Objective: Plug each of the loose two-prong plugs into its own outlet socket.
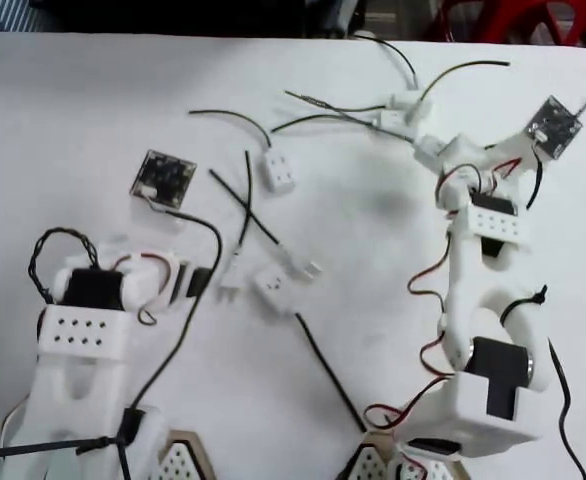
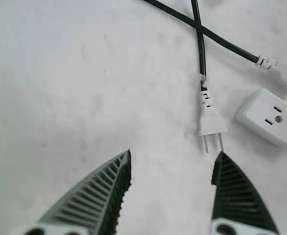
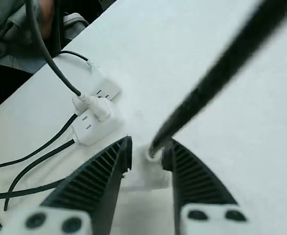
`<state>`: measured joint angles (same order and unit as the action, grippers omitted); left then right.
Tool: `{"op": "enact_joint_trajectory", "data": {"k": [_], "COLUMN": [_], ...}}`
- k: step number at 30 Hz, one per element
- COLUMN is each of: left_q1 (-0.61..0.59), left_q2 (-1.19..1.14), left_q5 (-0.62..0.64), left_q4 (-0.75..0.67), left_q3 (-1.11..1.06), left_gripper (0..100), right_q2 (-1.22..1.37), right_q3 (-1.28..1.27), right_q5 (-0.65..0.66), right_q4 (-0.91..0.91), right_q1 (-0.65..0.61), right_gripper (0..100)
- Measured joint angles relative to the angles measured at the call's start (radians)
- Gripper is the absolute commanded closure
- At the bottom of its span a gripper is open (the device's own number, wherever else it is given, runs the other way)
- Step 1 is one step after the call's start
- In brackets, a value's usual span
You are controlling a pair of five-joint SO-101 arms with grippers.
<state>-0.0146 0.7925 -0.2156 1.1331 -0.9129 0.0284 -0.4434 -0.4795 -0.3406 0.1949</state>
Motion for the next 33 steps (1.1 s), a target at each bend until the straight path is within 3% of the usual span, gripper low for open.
{"op": "enact_joint_trajectory", "data": {"k": [4,11,19,26,33], "left_q1": [-0.005,-0.143,-0.224,-0.233,-0.233], "left_q2": [0.0,0.0,0.0,0.0,0.0], "left_q5": [0.0,0.032,0.098,0.115,0.115], "left_q4": [0.0,-0.032,-0.114,-0.239,-0.249], "left_q3": [0.0,0.0,-0.044,-0.127,-0.127], "left_gripper": [74,74,74,74,74], "right_q2": [0.0,-0.127,-0.278,-0.282,-0.264], "right_q3": [0.055,0.126,0.086,-0.061,-0.092], "right_q5": [0.071,0.247,0.546,0.615,0.655], "right_q4": [-0.152,-0.468,-0.804,-0.795,-0.747], "right_q1": [-0.015,-0.086,-0.371,-0.615,-0.746], "right_gripper": [70.9,73.9,78.5,81.7,82.7]}}
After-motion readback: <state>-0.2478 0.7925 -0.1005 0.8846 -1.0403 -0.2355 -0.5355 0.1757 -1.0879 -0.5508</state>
